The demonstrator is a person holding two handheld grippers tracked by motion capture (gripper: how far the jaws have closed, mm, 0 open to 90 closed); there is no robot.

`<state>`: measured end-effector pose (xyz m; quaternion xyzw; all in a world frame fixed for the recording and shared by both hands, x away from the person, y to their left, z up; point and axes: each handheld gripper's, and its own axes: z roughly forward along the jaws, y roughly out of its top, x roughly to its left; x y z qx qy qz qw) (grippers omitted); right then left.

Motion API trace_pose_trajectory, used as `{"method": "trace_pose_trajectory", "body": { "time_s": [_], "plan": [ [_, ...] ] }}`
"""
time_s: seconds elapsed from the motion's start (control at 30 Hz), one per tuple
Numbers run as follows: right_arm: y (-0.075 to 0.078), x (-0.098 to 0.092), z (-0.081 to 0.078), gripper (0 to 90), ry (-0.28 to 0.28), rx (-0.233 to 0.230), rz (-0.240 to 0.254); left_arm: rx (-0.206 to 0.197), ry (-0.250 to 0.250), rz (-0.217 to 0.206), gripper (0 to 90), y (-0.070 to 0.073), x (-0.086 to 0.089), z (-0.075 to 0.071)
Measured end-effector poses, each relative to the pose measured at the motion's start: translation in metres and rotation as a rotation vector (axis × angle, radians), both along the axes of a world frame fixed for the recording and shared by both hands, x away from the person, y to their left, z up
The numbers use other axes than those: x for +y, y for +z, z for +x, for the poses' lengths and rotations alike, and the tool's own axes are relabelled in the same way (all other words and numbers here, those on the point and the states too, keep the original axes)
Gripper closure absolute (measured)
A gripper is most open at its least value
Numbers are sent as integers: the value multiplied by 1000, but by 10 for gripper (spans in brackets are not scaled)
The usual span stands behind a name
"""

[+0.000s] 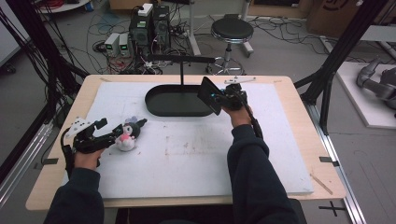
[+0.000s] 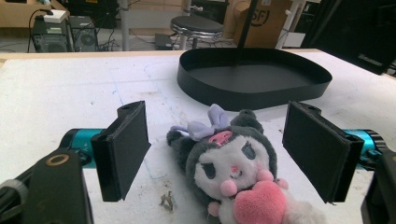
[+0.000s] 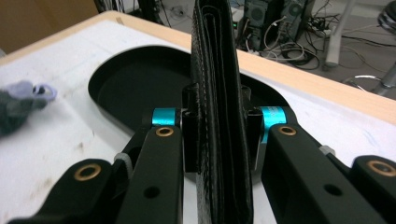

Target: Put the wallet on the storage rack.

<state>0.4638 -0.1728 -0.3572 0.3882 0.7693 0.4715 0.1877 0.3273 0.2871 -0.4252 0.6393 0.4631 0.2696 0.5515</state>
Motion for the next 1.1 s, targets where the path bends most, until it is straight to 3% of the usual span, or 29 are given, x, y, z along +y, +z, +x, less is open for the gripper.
{"method": "trace_pose_trajectory", "body": {
  "time_s": [0.17,0.2,0.43,0.47,0.53,0.63,0.77,0.93,1.1],
  "plan": [
    [-8,22,19,769,-16,18,-14,2,1,-3,225,0,0,1],
    [-12,30,26,769,-31,3,-11,1,1,-4,225,0,0,1],
    [-24,51,46,769,-77,48,-8,0,-5,2,225,-1,-1,2],
    [-27,54,47,768,-81,35,-6,-1,-5,3,225,-1,0,2],
    [-31,58,50,768,-91,39,19,-2,-1,-4,225,-1,1,2],
    [-42,65,54,768,-89,90,72,0,-1,-4,225,0,1,1],
    [-49,71,55,768,-75,107,82,-2,-4,-3,225,0,0,1],
    [-56,71,57,752,-87,127,44,-1,-8,8,225,0,0,1],
    [-50,60,58,566,-169,109,-52,1,-6,9,225,0,0,1]
  ]
}}
